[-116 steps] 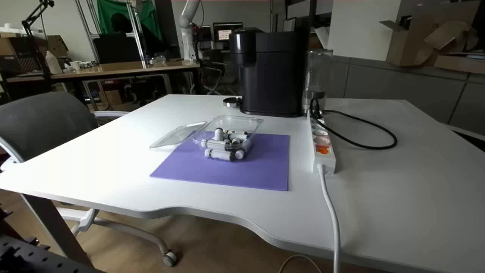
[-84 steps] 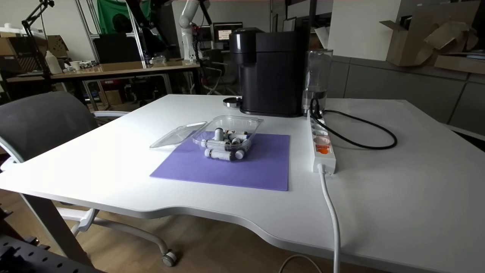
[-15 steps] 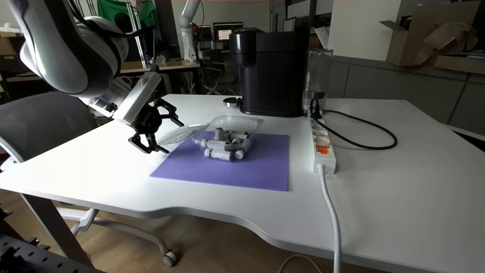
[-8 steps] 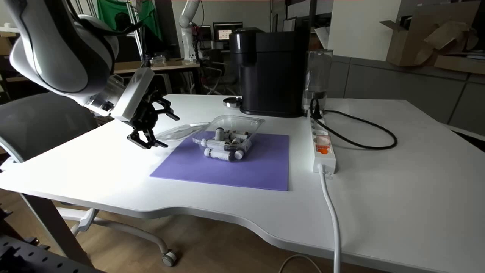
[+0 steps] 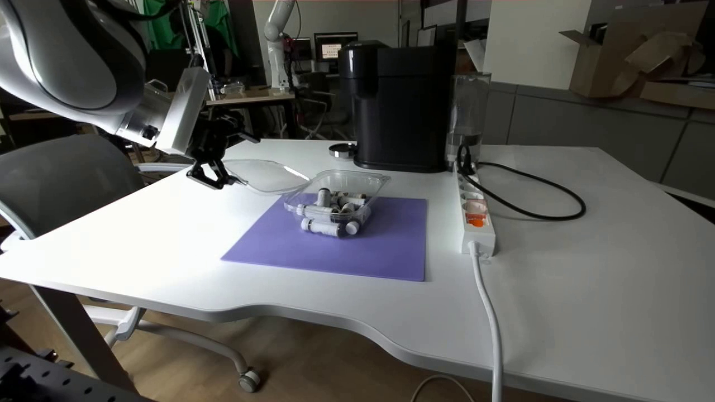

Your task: Close the plastic container.

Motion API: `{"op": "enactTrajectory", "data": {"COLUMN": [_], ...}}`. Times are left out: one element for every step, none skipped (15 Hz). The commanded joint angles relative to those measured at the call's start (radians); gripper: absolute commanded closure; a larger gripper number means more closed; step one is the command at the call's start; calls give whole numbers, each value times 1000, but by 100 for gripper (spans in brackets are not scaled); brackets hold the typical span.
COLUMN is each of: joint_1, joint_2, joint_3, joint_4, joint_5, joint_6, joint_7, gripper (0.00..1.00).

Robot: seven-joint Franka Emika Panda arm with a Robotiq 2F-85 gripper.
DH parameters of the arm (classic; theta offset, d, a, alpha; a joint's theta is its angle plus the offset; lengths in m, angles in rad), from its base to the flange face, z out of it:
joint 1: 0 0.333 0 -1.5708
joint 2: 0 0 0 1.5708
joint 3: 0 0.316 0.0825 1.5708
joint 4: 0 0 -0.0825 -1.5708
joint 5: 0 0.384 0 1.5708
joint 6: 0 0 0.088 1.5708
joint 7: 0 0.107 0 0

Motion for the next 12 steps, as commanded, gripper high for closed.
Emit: {"op": "enactTrajectory", "data": {"joint_1": [-3,-5,-8,-10,-13,-19,-22,-31,-37,-45,-53,-64], "joint_2": [-62,-71,-83,-97,-113,-130,-143,-161,-177,-197,-214,-233], "joint_3": [-6,-7,-7,-8,-8,-9,-11,-13,-17,-21,-26,-33], "joint_4": [-38,-41,-46,-53,-62,-70,-76,-83,-92,-102,-110,-120], "joint_5": [-25,-20,-13,-4,7,24,36,64,90,124,155,197], "joint_6": [-69,-86,-99,-114,-125,-133,-142,-140,-139,-134,-130,-124], "joint_7": [74,77,81,81,81,75,75,68,63,59,54,43], "gripper": [0,0,0,0,0,0,0,0,0,0,0,0]}}
